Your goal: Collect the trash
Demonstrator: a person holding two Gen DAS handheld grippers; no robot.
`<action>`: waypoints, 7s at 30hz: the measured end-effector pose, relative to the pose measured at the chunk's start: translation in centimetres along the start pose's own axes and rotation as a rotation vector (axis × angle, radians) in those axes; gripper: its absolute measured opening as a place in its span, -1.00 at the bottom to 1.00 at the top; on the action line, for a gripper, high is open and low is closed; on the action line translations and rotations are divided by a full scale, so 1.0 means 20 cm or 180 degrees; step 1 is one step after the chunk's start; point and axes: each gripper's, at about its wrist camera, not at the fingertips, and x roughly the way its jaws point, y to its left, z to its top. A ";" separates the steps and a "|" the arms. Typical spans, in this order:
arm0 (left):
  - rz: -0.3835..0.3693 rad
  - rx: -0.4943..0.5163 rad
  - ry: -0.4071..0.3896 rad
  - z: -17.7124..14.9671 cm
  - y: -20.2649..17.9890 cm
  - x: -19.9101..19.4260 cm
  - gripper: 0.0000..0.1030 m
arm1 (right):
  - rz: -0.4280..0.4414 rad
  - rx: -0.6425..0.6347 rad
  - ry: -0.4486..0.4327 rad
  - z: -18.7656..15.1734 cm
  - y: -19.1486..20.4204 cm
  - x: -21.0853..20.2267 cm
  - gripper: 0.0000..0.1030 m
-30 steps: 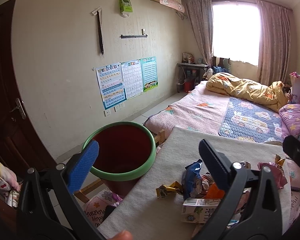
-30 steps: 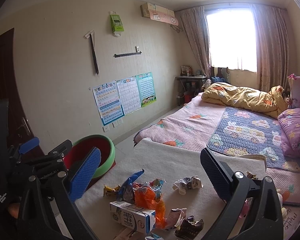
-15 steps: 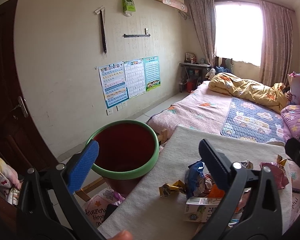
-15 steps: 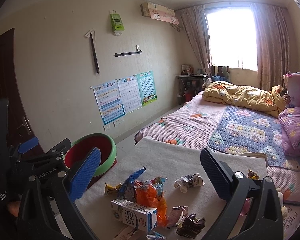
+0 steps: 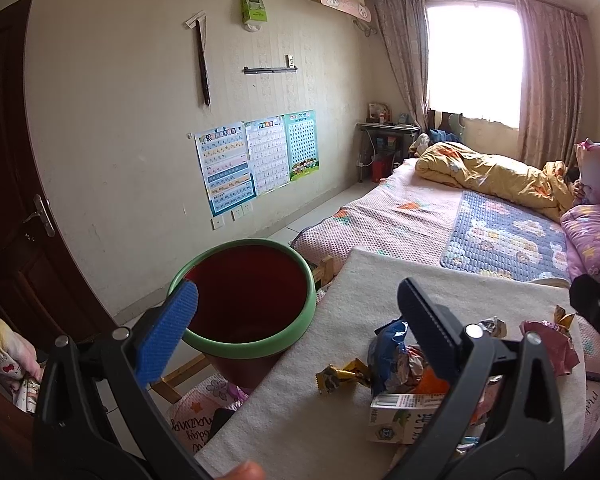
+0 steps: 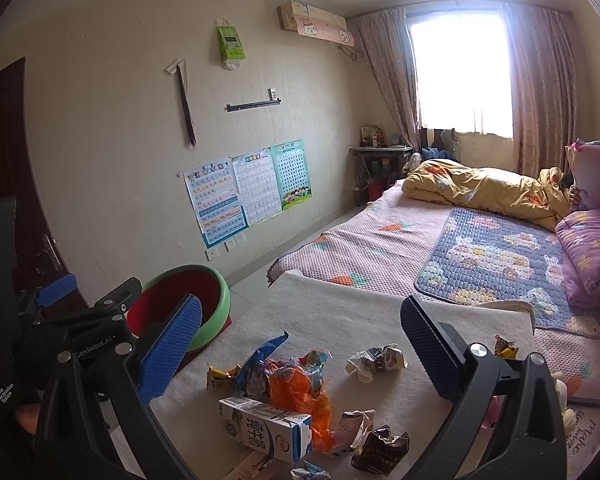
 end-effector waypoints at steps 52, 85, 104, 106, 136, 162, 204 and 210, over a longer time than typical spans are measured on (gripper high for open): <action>-0.1511 0.0866 0.1425 -0.72 -0.29 0.19 0.43 | 0.0462 0.0115 0.1673 -0.72 -0.19 0.13 0.59; -0.1745 0.0425 0.0704 -0.32 -0.16 0.07 -0.55 | 0.1019 0.0287 0.0675 -0.29 -0.13 0.01 -0.59; -0.1570 0.0286 0.0544 -0.11 0.26 0.41 -0.55 | 0.0759 0.0355 0.0582 -0.12 0.28 0.30 -0.58; -0.1558 0.0258 0.0555 -0.10 0.32 0.45 -0.55 | 0.0741 0.0348 0.0609 -0.12 0.34 0.36 -0.57; -0.1345 0.0183 0.0972 -0.10 0.79 1.07 -0.49 | 0.1014 0.0746 0.0946 0.01 0.83 1.18 -0.37; -0.1220 0.0231 0.0775 -0.12 0.62 0.82 0.28 | 0.0675 0.0311 0.0626 0.02 0.77 0.69 0.24; -0.0774 -0.0137 0.1290 -0.56 0.12 0.36 0.38 | 0.0098 -0.2468 0.1733 -0.84 0.41 0.54 0.31; -0.0719 -0.0163 0.1280 -0.55 0.15 0.37 0.38 | 0.0445 -0.1926 0.1708 -0.73 0.35 0.49 -0.43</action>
